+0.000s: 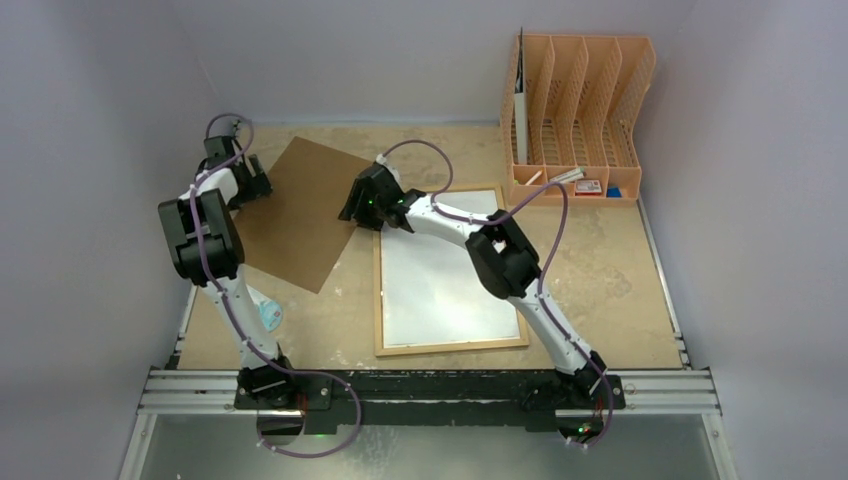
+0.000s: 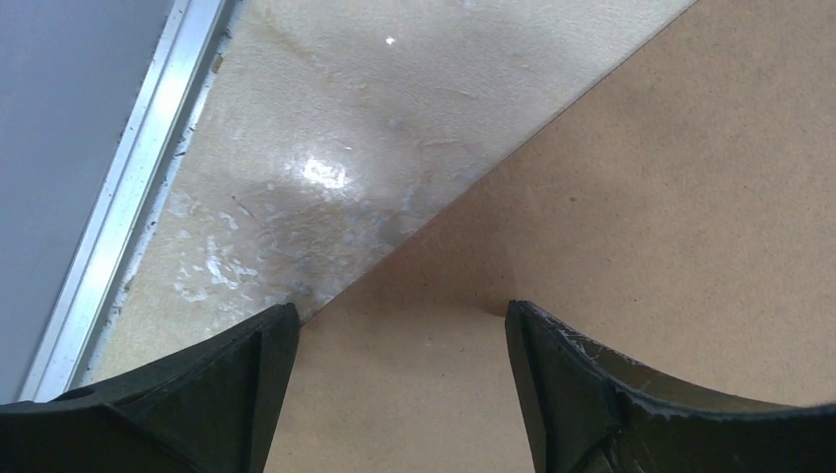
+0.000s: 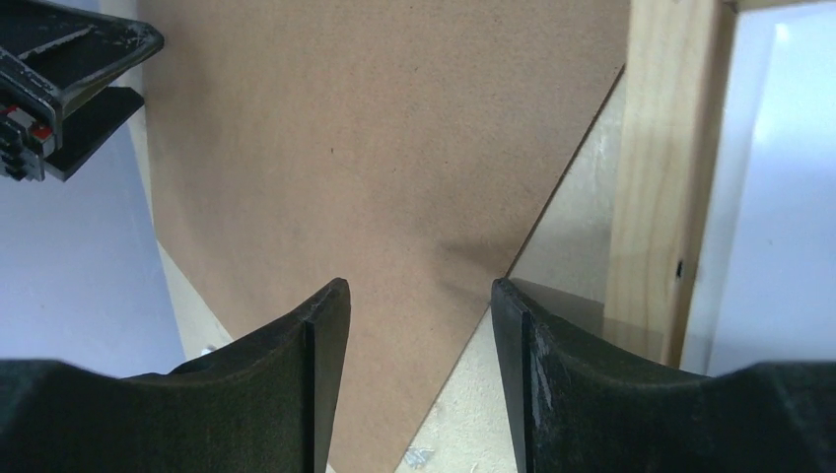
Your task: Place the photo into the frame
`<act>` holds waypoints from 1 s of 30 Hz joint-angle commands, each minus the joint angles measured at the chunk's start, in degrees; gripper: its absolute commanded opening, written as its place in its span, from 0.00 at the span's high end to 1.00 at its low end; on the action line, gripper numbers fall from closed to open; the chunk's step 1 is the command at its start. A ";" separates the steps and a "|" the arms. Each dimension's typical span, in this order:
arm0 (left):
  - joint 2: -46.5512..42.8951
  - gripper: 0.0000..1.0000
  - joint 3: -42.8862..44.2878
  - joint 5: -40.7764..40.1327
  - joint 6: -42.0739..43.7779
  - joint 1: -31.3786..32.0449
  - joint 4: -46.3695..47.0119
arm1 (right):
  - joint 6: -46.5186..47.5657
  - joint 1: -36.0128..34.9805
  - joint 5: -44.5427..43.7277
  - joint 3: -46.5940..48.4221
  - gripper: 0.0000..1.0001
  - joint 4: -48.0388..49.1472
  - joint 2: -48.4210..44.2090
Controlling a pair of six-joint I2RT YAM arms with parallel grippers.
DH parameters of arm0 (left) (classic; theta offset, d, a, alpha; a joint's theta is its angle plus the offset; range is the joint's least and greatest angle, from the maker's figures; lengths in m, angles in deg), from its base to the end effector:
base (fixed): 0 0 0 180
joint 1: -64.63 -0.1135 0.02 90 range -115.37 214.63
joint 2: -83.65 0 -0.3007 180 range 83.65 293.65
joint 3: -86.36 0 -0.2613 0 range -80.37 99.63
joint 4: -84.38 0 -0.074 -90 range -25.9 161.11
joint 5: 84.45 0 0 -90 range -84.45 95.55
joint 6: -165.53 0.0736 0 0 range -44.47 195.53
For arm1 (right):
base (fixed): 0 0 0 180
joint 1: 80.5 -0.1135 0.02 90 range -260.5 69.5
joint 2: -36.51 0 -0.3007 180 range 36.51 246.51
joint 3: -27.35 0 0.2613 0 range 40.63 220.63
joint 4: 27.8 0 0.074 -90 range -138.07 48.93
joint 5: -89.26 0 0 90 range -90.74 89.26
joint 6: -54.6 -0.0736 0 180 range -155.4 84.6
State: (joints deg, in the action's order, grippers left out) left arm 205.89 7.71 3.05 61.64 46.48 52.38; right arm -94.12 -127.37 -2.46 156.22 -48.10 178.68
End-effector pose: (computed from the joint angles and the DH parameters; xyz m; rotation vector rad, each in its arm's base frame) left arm 0.4870 0.1630 0.1570 -0.7060 2.3927 0.0855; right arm 0.4355 0.4617 0.1562 0.2607 2.3291 0.9796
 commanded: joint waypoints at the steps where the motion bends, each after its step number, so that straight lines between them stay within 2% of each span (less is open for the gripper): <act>1: 2.17 0.20 -5.27 4.51 -2.10 -3.14 -4.93 | 5.20 0.47 1.46 -0.02 0.42 -1.98 6.14; 7: -3.19 0.20 -15.18 3.51 -4.09 -4.33 -4.29 | 10.09 0.64 3.82 1.46 0.42 -0.10 6.01; 13: -5.14 0.21 -18.74 5.12 -5.41 -4.29 -5.36 | 11.06 1.29 3.18 -1.22 0.41 -0.73 3.42; 17: -7.48 0.22 -20.87 5.95 -5.97 -4.28 -6.84 | 10.58 1.44 0.47 -1.64 0.41 -5.34 1.46; 21: -9.78 0.24 -24.48 7.34 -6.15 -4.18 -8.78 | 9.29 1.60 -4.64 4.11 0.41 -15.90 2.53; 24: -9.85 0.24 -24.47 7.21 -6.10 -4.24 -9.47 | 9.27 1.70 -5.46 5.38 0.41 -17.75 2.45; 30: -10.98 0.24 -22.44 3.41 -5.41 -4.25 -10.03 | 7.49 1.64 -4.97 1.56 0.38 -17.96 -0.08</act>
State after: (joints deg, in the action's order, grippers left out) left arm 192.27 -12.38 5.76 58.49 42.20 55.75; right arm -86.03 -126.24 -4.21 161.33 -55.86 179.68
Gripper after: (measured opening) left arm 0.753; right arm 0.605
